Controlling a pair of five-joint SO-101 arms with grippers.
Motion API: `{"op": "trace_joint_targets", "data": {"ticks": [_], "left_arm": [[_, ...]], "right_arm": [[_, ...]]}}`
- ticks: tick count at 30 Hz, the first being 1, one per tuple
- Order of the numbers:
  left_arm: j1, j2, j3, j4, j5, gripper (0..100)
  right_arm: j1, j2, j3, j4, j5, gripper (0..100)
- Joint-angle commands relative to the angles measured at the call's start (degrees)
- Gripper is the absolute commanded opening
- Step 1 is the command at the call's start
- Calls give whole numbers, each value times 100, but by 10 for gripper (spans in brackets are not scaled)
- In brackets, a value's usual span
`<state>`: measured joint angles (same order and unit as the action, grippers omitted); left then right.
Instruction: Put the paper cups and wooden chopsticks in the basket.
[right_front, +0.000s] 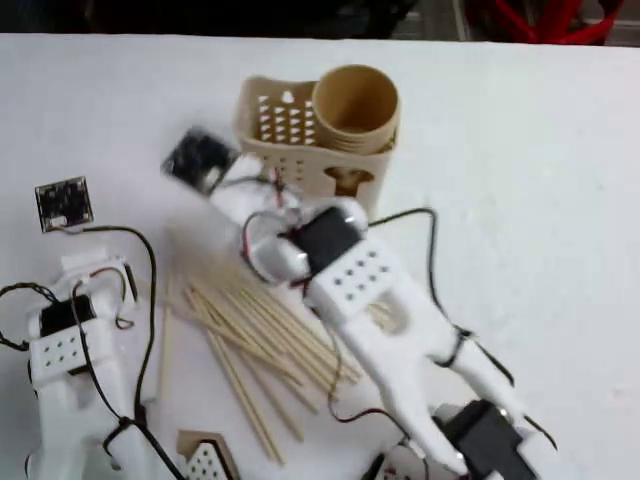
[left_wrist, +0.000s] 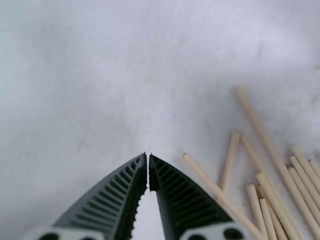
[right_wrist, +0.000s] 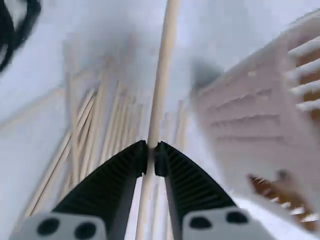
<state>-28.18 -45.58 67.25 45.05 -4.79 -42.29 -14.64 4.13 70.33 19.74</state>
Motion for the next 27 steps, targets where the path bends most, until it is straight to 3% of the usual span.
{"op": "trace_joint_targets", "data": {"ticks": [1,17,27], "left_arm": [[-48,-180,-26,-132,-44,30],[-48,-171,-26,-132,-53,30],[-48,-171,-26,-132,-53,30]], "right_arm": [[330,-330,-958,-444,-35,19],[813,295,-1503,-4251,-35,19],[1314,1473,-1371,-4382,-44,22]]}}
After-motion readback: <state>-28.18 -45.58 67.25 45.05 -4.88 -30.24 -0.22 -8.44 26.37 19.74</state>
